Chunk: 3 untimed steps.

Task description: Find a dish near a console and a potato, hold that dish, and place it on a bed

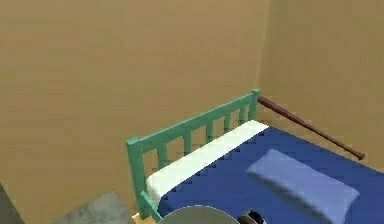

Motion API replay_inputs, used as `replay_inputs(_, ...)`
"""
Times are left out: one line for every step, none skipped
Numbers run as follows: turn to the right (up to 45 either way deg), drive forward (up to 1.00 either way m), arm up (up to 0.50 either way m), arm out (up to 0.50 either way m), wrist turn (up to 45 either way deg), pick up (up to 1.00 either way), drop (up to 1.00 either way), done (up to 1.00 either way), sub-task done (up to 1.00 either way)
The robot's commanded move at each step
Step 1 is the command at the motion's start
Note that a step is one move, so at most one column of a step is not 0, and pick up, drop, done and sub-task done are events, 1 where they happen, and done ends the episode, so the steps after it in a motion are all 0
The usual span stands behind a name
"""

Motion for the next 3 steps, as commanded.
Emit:
replay_inputs(15.0, 0.0, 0.0, 0.0, 0.0, 0.0, 0.0, 0.0, 0.0)
replay_inputs(0.0, 0.15, 0.0, 0.0, 0.0, 0.0, 0.0, 0.0, 0.0)
replay_inputs(-12.0, 0.0, 0.0, 0.0, 0.0, 0.0, 0.0, 0.0, 0.0)
